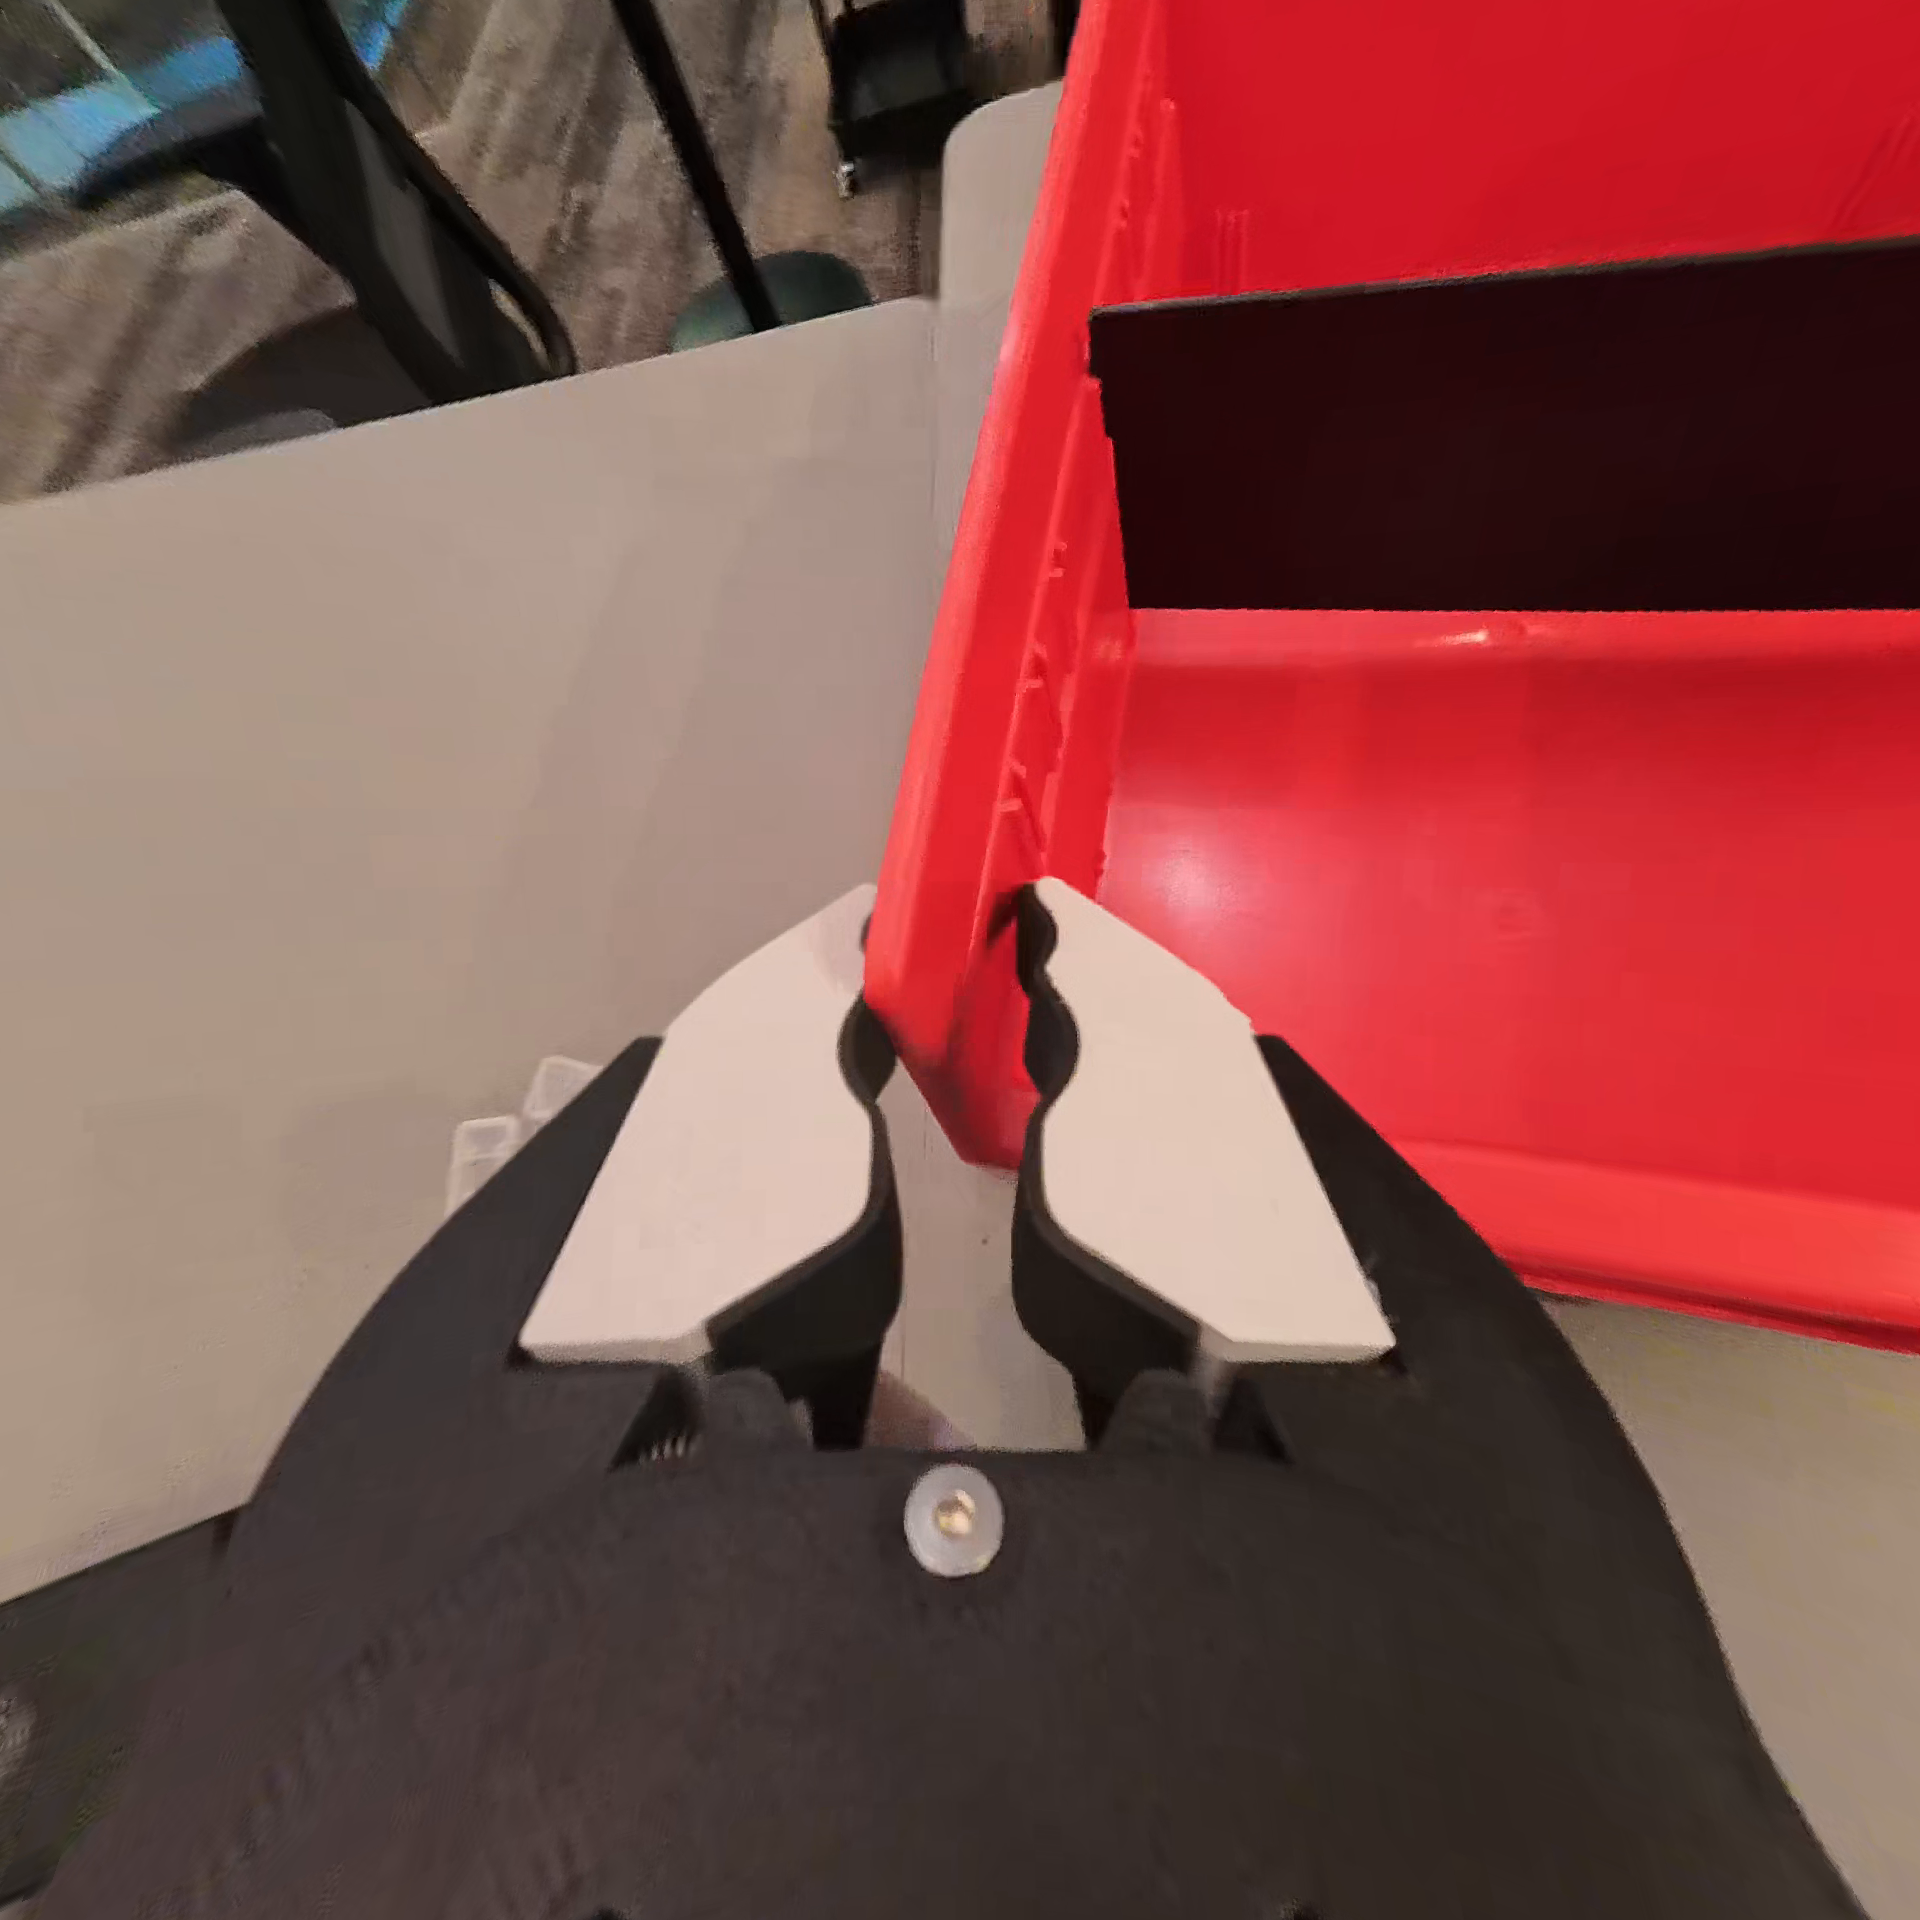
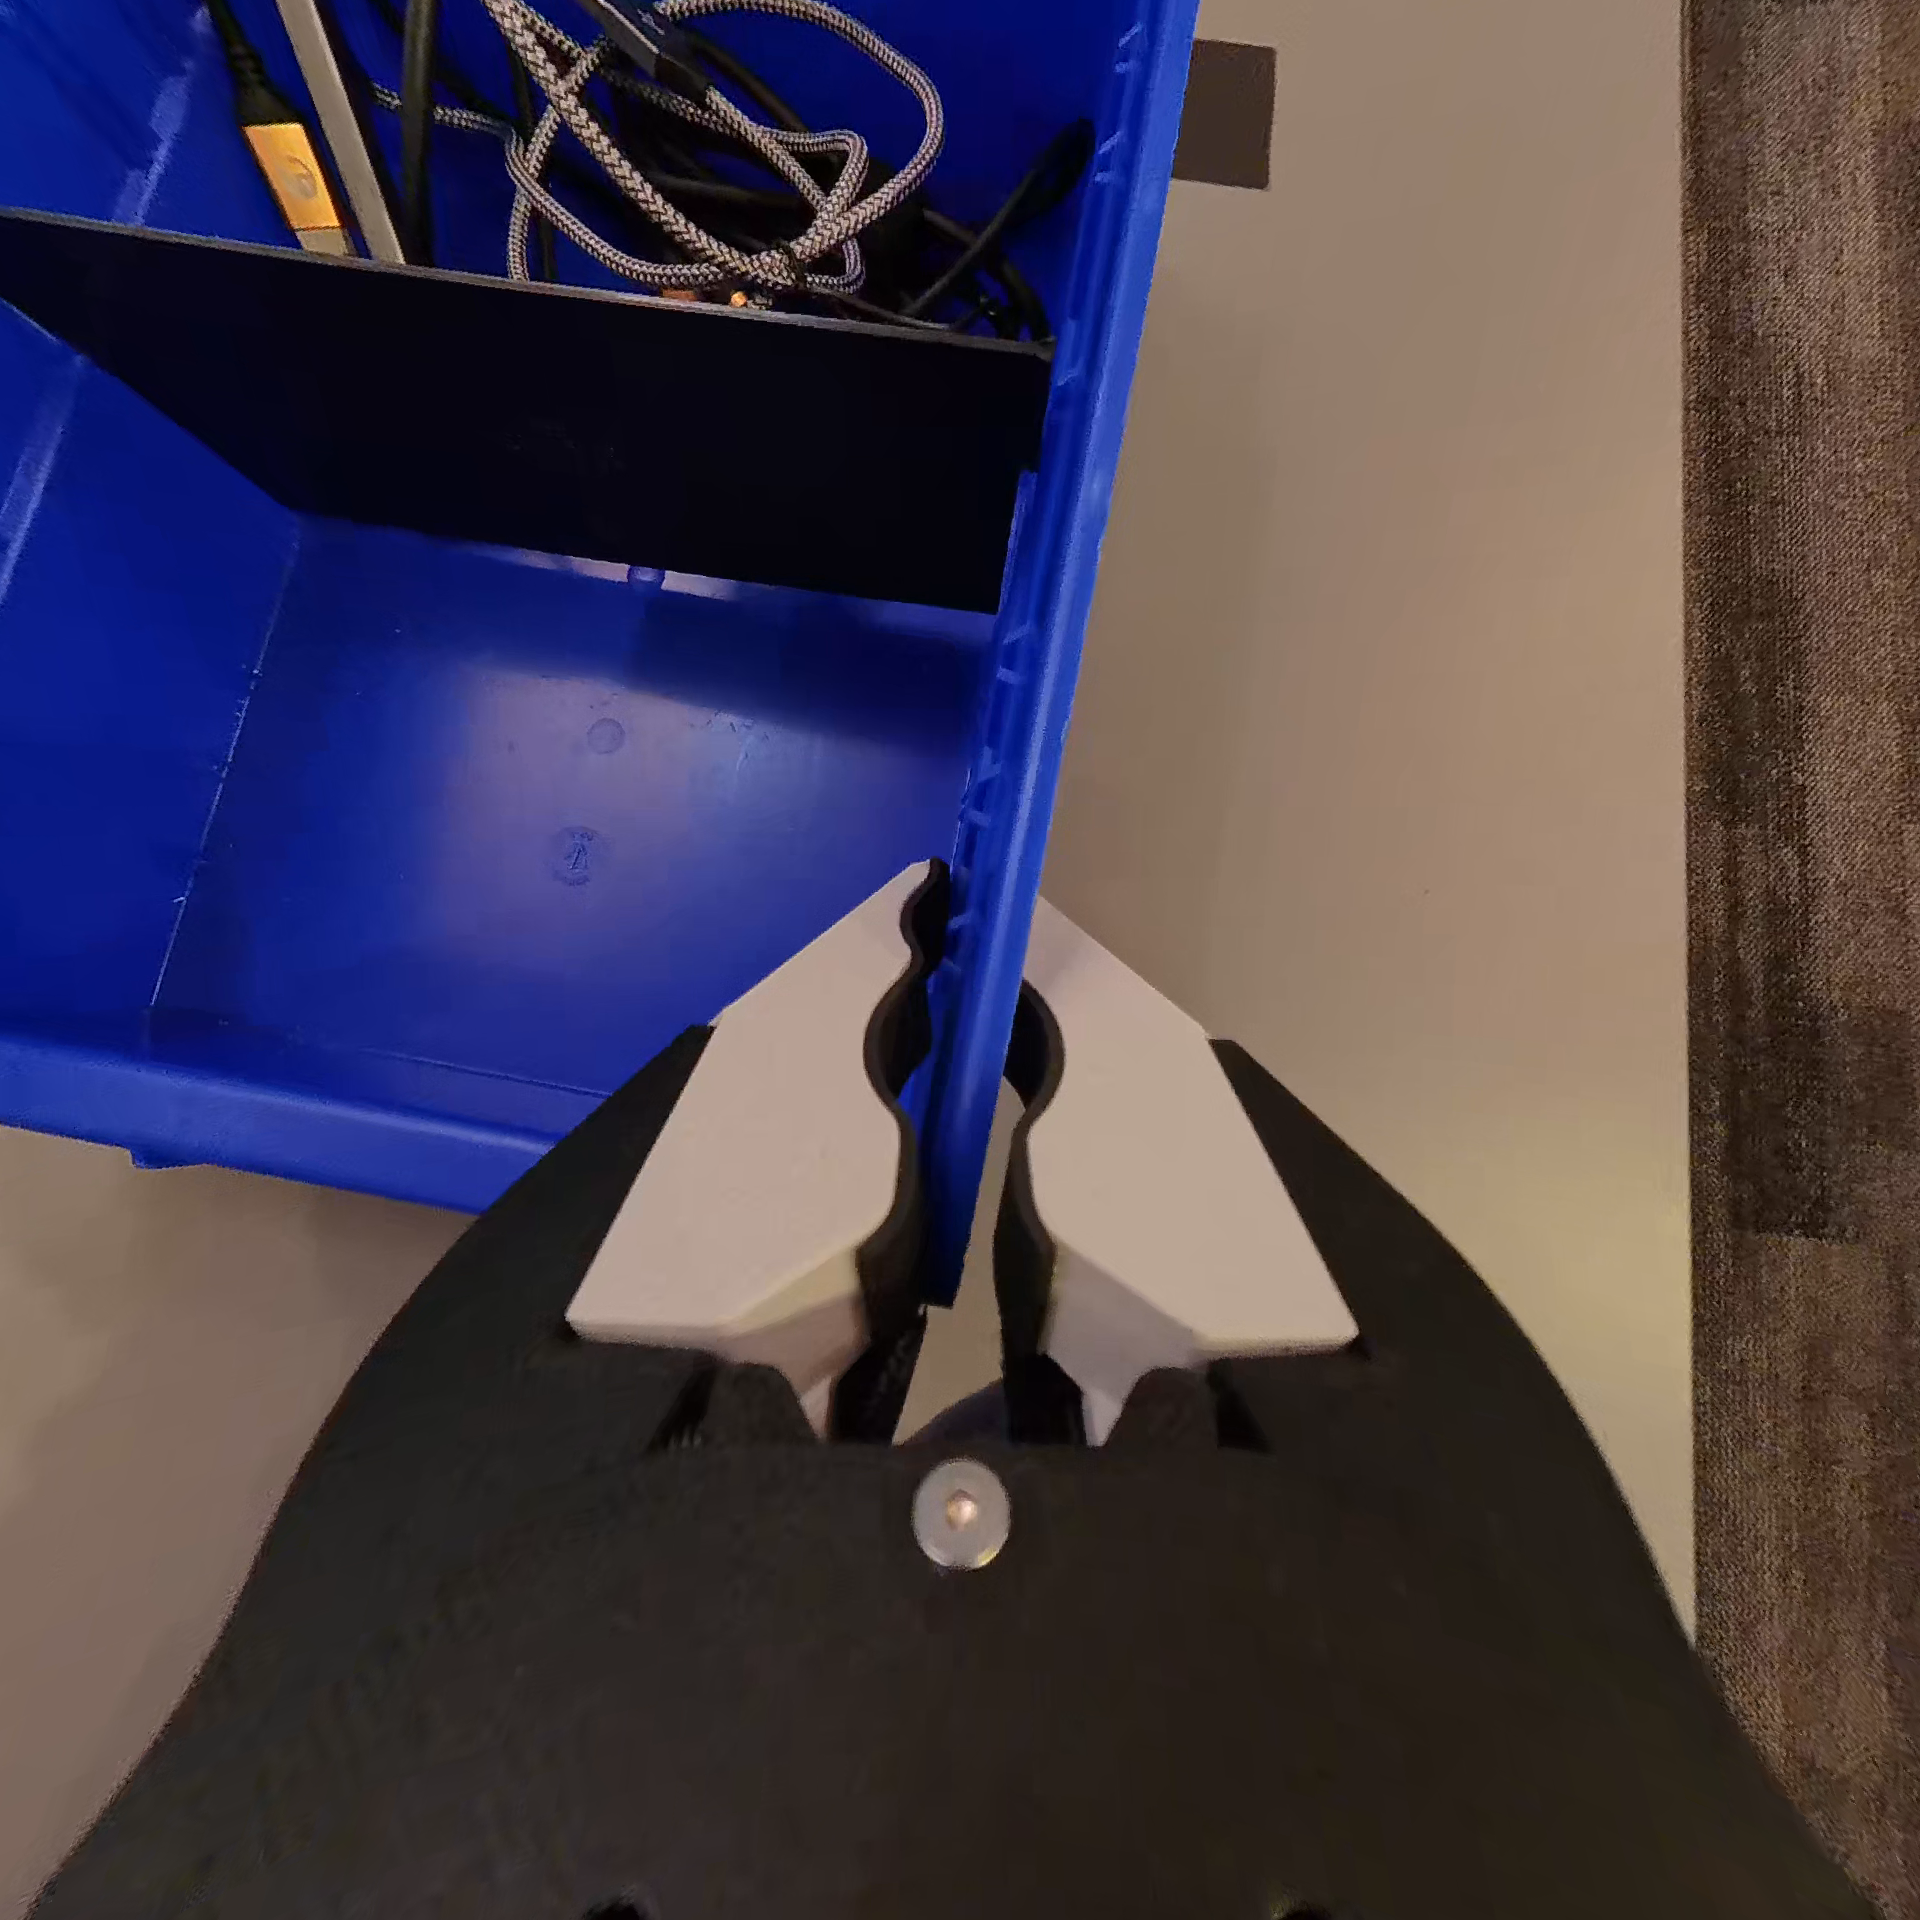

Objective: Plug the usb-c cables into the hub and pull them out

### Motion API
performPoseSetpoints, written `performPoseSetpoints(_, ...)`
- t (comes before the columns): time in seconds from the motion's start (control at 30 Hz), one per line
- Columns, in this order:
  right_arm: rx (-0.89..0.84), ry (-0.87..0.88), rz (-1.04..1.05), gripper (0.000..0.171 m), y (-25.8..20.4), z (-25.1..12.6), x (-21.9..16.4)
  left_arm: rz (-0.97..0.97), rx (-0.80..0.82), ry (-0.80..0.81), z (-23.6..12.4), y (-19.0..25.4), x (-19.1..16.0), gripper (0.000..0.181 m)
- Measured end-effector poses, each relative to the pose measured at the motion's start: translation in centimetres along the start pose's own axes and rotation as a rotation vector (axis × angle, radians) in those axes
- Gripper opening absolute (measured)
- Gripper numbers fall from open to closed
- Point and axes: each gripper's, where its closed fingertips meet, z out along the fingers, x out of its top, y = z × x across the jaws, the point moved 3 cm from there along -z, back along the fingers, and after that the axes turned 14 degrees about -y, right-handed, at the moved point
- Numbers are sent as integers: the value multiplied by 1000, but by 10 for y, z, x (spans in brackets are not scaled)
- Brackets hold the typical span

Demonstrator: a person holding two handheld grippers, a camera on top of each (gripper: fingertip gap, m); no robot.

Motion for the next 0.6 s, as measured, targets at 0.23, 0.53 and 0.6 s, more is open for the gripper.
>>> performPoseSetpoints(0.23, 8, -9, -27, 3, -41, -21, -8, -55, -254, 98, 0, 15, 4, 3)
performPoseSetpoints(0.53, 16, -8, -98, 3, -114, -47, -23, -148, -291, 242, -22, 17, -1, 5)
performPoseSetpoints(0.6, 28, -5, -105, 3, -132, -54, -25, -170, -301, 282, -32, 16, 0, 5)
